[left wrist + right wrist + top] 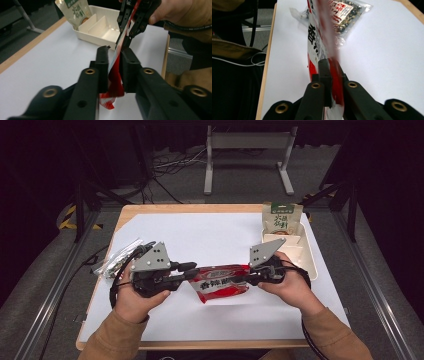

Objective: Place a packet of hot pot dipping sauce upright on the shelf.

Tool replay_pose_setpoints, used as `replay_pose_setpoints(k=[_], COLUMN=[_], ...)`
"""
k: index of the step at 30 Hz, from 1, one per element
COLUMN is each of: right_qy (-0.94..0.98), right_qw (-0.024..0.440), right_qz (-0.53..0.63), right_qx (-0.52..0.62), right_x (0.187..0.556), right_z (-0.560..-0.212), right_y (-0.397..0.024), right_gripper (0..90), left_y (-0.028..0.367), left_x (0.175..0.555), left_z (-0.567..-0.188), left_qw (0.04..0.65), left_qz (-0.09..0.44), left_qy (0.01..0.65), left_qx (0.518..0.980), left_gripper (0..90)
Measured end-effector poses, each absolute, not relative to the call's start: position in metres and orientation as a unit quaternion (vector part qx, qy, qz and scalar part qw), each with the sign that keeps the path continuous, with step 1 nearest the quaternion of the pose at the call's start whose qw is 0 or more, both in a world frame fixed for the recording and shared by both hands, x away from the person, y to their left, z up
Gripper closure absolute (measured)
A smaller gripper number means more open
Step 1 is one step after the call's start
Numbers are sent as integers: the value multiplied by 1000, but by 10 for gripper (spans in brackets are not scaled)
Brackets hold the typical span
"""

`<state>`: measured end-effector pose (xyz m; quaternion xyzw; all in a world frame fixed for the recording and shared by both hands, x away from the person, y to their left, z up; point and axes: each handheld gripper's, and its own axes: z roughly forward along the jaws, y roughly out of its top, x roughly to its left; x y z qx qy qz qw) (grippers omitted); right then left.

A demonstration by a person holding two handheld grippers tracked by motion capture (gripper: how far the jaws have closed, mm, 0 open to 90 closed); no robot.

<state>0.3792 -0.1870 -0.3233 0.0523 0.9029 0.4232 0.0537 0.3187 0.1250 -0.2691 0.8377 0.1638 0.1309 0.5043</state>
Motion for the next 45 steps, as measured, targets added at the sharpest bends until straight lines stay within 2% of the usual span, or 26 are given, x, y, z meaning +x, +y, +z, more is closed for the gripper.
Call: replay_pose_setpoints(k=[4,7,21,26,45], right_qy=[900,899,889,885,866], right_qw=[54,56,81,94,134], right_qz=[429,430,439,441,452], right_qx=[59,66,103,119,165], right_x=[382,383,400,409,441], right_z=[-318,-314,-281,-271,-258], right_y=[-194,-198,-237,-253,-301], right_gripper=[894,894,894,894,894], left_y=[130,132,139,145,161], left_x=[319,320,330,338,358], left_z=[-268,-269,-281,-287,-304], left_qw=[515,519,520,518,523], left_qz=[138,139,139,134,151], left_qy=[174,176,203,226,254], left_qx=[828,825,818,814,799], left_gripper=[590,523,456,459,372])
